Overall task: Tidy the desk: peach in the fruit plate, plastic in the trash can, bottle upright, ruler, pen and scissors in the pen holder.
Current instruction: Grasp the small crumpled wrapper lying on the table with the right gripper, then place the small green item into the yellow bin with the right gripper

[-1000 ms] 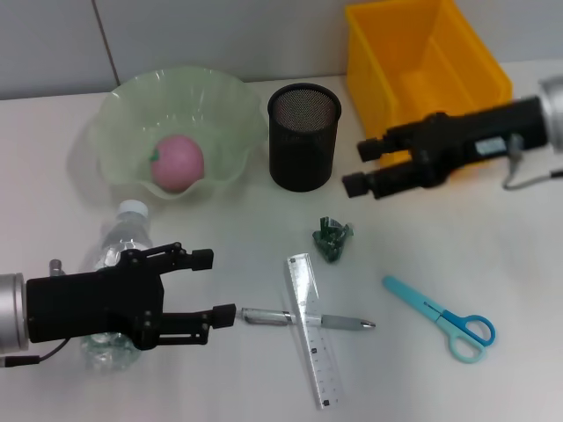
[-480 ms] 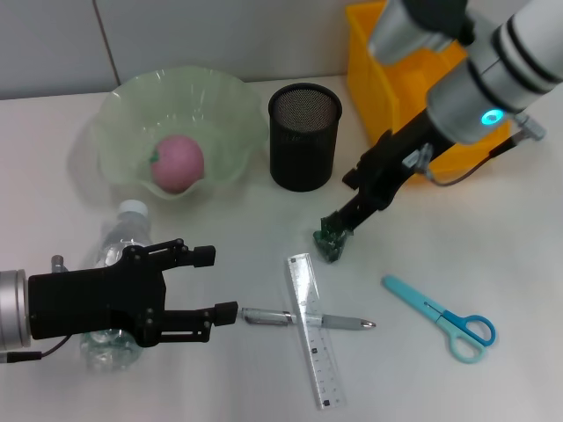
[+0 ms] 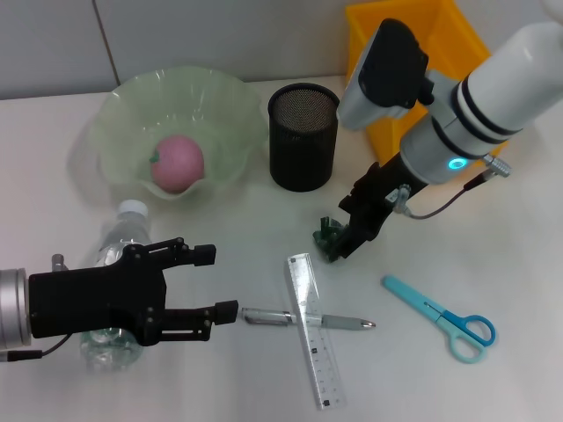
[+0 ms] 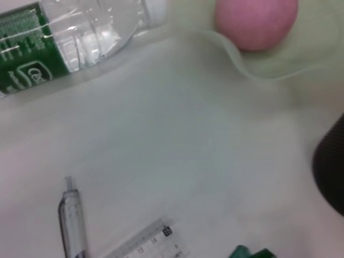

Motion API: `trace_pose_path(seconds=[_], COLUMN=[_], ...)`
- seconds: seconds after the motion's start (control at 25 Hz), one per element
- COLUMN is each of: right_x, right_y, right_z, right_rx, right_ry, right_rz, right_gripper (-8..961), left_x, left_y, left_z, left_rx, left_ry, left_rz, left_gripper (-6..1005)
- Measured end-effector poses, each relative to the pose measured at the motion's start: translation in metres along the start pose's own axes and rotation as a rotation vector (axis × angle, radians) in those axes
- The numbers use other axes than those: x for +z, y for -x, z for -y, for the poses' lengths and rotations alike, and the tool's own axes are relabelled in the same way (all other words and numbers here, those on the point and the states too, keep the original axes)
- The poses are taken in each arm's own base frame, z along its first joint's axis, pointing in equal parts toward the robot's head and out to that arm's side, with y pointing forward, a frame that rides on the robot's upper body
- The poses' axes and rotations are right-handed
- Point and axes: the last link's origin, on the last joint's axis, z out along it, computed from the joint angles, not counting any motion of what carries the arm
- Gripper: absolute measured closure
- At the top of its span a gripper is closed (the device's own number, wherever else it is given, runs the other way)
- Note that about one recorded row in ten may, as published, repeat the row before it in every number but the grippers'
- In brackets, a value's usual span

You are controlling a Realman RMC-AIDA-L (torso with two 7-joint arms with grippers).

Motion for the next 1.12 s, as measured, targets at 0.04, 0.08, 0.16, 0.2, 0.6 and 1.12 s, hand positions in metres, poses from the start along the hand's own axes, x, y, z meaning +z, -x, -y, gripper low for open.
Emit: trace_pose_path(seconds=[0.04, 0.08, 0.16, 0.2, 0.6, 1.12], right_x=[0.004, 0.004, 0.007, 0.008, 0.016, -0.027], right_y=[0.0, 0.0, 0.0, -0.001, -0.005, -0.008], right_z=[-0.002, -0.002, -0.003, -0.004, -0.005, -0.007], right_rx=[-0.007, -0.007, -0.011, -0.011, 0.006, 0.083], right_ry=[0.003, 0.003, 0.008, 0.008, 0.017, 0.074], right_rz=[0.005, 0.005, 0.01, 0.01, 0.035, 0.171], right_gripper=[206, 206, 206, 206, 208, 672], left_x=[0.0, 0.0, 0.0, 0.0, 0.0, 0.0], left_y=[0.0, 0.0, 0.0, 0.0, -0.002, -0.004], left_z=[0.0, 0.0, 0.0, 0.0, 0.001, 0.0], left_rx=[0.0, 0.0, 0.0, 0.0, 0.002, 0.009], left_ry=[0.0, 0.0, 0.0, 0.0, -0.001, 0.004], left_rz=[-0.001, -0.001, -0.002, -0.002, -0.008, -0.013], left_gripper=[134, 134, 134, 134, 134, 135])
